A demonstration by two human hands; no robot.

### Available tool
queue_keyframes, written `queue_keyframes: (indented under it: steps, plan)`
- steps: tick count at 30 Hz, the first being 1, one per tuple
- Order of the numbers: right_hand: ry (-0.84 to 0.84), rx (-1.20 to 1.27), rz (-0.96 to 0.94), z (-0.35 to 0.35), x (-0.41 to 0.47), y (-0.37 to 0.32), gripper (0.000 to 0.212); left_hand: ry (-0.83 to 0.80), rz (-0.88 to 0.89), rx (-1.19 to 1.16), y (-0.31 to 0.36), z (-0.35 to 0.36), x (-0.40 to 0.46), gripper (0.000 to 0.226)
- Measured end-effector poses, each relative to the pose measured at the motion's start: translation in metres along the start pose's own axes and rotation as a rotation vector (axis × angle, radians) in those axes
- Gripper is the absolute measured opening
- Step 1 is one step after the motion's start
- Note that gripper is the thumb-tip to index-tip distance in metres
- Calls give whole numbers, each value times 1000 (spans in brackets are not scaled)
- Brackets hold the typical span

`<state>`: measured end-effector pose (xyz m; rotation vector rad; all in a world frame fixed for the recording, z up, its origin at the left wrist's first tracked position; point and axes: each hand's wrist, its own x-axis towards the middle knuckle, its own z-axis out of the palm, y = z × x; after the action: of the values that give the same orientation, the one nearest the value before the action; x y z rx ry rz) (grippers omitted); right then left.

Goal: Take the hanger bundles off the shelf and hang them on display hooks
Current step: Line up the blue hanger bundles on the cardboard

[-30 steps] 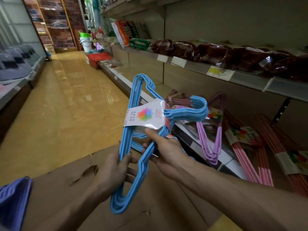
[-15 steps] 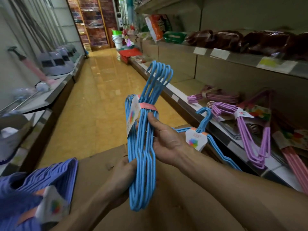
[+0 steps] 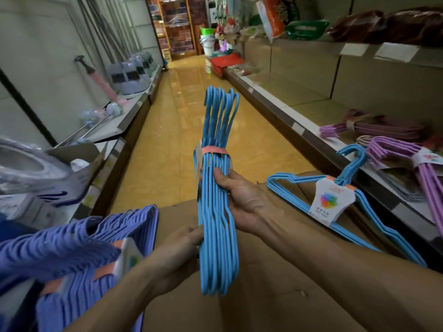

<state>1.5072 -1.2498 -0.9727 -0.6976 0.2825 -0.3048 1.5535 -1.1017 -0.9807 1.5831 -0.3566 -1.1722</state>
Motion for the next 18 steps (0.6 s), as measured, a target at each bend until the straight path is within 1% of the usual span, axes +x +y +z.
queue_keyframes:
  steps: [2,5,6,7,9,10,12,14,15,16,18]
  plan:
    - [0,-34,21,2,2,8,28,49,-17,116,6,-26,-5,35]
    - [5,-101,67,2,4,21,27,302,94,395,26,-65,-13,39]
    - [10,-126,89,3,4,26,25,355,153,421,35,-75,-13,39]
    - [15,-148,113,4,4,31,23,374,222,413,45,-83,-13,43]
    - [19,-175,158,7,5,44,21,414,389,425,64,-93,-10,60]
    - [21,-191,174,9,5,50,20,449,472,488,74,-95,-9,68]
    - [30,-232,200,12,6,64,20,516,609,695,93,-96,-10,79]
    - [27,-255,226,14,5,78,21,520,680,902,109,-97,-10,93]
    - [21,-262,237,15,3,84,21,493,671,986,114,-98,-11,98]
    - [14,-273,245,15,2,91,22,458,632,1072,117,-101,-10,101]
    - [4,-303,250,15,-1,103,23,390,531,1230,116,-109,-9,98]
